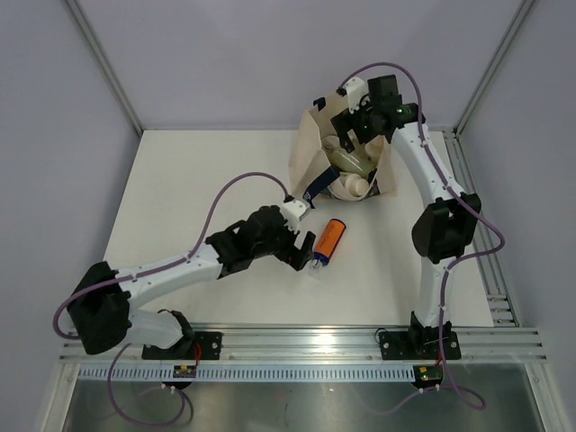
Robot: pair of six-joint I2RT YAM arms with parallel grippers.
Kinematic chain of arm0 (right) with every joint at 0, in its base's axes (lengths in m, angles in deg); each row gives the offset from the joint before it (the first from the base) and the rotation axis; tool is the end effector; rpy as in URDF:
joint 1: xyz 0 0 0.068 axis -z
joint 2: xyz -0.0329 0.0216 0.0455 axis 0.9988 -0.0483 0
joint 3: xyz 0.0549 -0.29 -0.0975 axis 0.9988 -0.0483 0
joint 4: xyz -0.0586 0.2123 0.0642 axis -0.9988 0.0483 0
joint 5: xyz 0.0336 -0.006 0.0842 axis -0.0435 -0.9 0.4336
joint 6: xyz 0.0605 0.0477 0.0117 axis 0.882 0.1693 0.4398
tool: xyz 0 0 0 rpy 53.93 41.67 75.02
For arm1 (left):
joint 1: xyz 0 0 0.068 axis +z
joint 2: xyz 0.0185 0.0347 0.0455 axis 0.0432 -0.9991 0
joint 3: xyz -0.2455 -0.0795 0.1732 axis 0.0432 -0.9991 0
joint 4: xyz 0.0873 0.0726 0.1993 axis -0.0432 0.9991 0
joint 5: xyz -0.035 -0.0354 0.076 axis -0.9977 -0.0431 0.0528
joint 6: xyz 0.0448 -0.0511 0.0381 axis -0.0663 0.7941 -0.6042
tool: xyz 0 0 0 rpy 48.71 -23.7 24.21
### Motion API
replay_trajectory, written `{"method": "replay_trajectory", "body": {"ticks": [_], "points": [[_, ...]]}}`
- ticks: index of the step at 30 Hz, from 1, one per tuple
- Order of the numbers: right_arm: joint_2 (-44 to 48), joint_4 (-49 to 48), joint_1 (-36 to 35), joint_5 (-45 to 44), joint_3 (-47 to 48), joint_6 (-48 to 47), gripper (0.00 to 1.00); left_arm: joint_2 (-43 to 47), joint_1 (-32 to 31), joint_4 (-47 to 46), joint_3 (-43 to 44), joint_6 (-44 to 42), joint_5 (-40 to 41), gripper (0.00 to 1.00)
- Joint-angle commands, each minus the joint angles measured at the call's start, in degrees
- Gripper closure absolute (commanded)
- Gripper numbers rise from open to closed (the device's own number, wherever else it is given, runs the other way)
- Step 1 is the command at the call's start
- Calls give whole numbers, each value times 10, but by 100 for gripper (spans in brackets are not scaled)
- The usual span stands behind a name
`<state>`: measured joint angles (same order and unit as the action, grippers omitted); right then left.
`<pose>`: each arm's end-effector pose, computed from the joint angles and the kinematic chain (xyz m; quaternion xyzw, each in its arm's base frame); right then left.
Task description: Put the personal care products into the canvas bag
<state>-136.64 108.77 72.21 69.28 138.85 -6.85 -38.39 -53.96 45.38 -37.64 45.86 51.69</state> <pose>0.4531 0.1317 0.3596 -0.3456 0.8444 0.0297 0.4082 0.1632 -0.2071 0.2847 0.3046 0.8306 -0.2515 0.3925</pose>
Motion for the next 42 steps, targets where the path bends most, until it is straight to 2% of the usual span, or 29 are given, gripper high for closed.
{"method": "replay_trajectory", "body": {"ticks": [1,3,5,6,7,8,9,11,12,15,17,21,26,28,30,32,35,36,37,38,40,42], "points": [[80,32,25,67,52,40,1,-52,-26,-45,56,1,75,1],[122,41,45,94,41,52,0,-92,-35,-45,84,-1,91,4],[176,58,65,170,24,62,0,-119,-43,-43,109,-2,102,6],[200,61,93,208,-12,67,1,-131,-46,-42,116,-2,108,8],[224,54,108,286,-42,69,0,-155,-54,-42,122,-2,124,9],[279,47,124,325,-73,68,0,-167,-59,-42,128,-3,136,11],[311,39,157,411,-150,55,0,-179,-63,-42,141,-3,147,11],[400,-3,190,464,-239,46,0,-215,-76,-41,155,-4,182,12],[428,-17,200,500,-327,28,1,-227,-79,-39,171,-4,193,14],[518,-48,225,527,-477,3,1,-280,-85,-17,211,11,231,16],[565,-75,258,541,-534,2,1,-318,-85,6,233,22,244,20],[624,-200,345,621,-677,73,1,-366,-85,26,271,33,245,22],[622,-206,411,645,-690,71,1,-415,-86,50,312,39,243,23],[618,-203,416,660,-689,74,0,-435,-86,56,322,37,243,31],[619,-205,415,661,-690,73,0,-442,-85,53,323,36,245,32],[619,-203,416,660,-689,73,0,-443,-85,42,317,37,245,43],[617,-200,421,662,-686,72,1,-447,-85,35,308,33,239,53],[616,-199,421,664,-685,73,1,-446,-85,35,302,32,238,59],[616,-198,423,664,-684,72,0,-443,-85,32,297,30,227,68],[615,-198,424,663,-683,72,1,-435,-85,29,291,22,219,83],[614,-192,426,664,-682,70,0,-416,-85,14,261,14,190,97],[612,-189,431,667,-680,68,1,-376,-85,-10,235,8,180,100]]}}
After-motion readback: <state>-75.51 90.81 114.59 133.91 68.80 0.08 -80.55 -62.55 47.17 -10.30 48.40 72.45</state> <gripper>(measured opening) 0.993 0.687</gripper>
